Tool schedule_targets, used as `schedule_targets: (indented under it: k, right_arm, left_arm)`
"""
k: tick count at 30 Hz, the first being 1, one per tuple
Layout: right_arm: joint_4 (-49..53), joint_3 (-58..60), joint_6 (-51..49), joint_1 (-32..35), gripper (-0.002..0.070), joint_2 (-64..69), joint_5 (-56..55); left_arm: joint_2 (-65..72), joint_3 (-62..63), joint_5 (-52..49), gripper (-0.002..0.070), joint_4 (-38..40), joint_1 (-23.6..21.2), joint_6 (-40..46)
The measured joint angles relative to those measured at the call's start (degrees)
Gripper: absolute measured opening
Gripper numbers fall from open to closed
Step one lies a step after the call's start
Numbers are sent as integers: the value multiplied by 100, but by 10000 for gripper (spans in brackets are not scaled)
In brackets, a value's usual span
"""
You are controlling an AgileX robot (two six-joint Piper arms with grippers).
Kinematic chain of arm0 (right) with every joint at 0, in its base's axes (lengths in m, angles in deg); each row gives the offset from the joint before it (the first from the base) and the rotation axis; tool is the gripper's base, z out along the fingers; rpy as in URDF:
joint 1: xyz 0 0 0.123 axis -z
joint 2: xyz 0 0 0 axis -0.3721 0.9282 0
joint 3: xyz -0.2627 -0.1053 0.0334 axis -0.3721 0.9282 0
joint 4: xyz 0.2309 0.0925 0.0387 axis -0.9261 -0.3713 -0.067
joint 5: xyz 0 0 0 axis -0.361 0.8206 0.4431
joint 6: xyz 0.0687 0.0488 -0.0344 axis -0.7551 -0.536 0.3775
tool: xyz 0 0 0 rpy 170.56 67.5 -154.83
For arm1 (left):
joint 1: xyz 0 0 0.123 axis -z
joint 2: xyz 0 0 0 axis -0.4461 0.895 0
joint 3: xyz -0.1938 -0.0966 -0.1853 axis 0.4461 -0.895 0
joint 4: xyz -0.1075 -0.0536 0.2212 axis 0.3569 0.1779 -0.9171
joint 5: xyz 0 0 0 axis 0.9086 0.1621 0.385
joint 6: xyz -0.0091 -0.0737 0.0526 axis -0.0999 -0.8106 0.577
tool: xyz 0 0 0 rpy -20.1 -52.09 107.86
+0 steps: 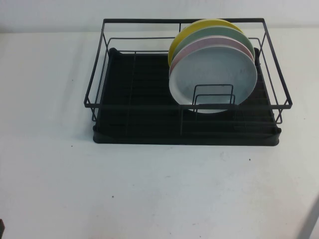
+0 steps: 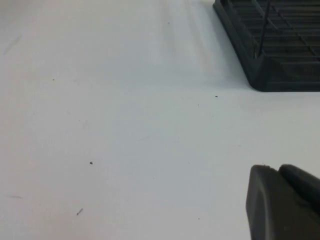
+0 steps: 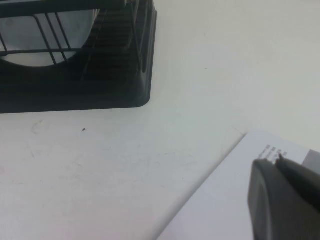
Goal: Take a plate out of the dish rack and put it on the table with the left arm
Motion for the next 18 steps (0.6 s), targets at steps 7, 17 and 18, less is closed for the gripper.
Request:
schedule_targets:
  k: [7, 17, 18]
  right_arm:
    - [0, 0, 0, 0, -18, 0, 0]
    - [0, 0, 0, 0, -18, 0, 0]
    - [0, 0, 0, 0, -18, 0, 0]
  left_arm:
    - [0, 0, 0, -4, 0, 0, 0]
    - [0, 0, 0, -4, -353, 0, 0]
    - [0, 0, 0, -4, -365, 0, 0]
